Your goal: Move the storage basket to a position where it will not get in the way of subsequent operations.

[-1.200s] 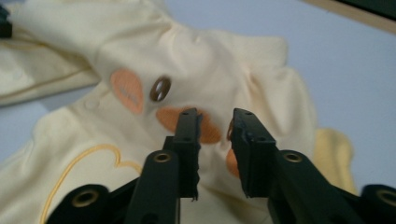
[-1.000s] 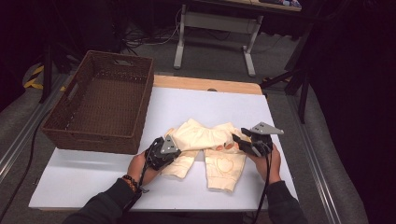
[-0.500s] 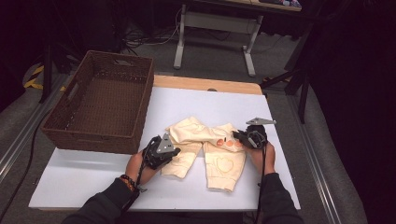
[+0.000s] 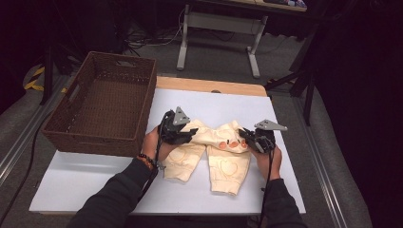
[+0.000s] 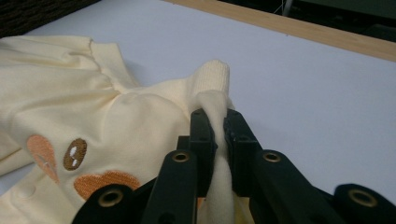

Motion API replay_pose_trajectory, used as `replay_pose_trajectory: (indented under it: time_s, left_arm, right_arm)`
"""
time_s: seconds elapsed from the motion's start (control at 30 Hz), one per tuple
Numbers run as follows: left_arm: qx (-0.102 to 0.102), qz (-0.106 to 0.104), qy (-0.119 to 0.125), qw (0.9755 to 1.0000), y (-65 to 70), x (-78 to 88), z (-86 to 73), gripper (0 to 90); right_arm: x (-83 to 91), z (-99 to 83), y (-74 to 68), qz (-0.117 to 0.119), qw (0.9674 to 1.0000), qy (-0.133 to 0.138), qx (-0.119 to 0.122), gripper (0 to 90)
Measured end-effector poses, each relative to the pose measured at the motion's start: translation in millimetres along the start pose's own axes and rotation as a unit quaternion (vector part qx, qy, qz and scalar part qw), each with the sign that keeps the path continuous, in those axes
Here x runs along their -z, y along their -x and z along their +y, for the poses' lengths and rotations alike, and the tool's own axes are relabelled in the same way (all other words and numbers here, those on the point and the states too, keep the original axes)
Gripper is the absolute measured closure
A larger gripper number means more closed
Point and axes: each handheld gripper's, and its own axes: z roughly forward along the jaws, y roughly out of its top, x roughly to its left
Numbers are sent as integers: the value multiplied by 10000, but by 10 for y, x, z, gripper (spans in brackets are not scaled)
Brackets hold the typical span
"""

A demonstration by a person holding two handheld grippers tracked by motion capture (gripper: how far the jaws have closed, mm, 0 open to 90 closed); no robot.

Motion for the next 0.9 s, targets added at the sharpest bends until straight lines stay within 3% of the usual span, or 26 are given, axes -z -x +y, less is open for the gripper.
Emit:
replay_pose_trajectory:
  time_s: [0.13,0.2,0.33,0.43,0.5,0.67,0.77,0.8,0.83,0.9]
  left_arm:
    - [274,31,-367,9989,-167,-170,16,389]
    - [508,-273,-648,9962,-256,-283,-14,396]
    - [379,-540,-1260,9898,-261,-420,-74,414]
    - [508,-672,-1362,9871,-250,-461,-114,443]
    - [429,-846,-1556,9833,-221,-498,-126,482]
    - [479,-873,-1513,9835,-185,-539,-154,581]
    - [337,-817,-1589,9833,-174,-549,-148,731]
    - [266,-744,-1571,9844,-168,-551,-147,775]
    - [177,-688,-1629,9841,-160,-545,-137,799]
    - [155,-552,-1545,9863,-131,-530,-129,826]
  right_arm:
    - [28,11,-31,19,9999,109,43,837]
    - [35,12,-37,23,9999,143,48,837]
    - [37,13,-60,40,9999,150,75,836]
    - [34,10,-69,58,9999,124,82,836]
    - [25,4,-76,74,9999,116,71,835]
    - [20,-7,-86,61,9999,74,118,835]
    - [29,-13,-83,47,9999,89,130,836]
    - [31,-12,-84,37,9998,94,145,836]
    - [33,-11,-84,35,9998,94,150,836]
    - [42,-12,-85,26,9999,104,131,836]
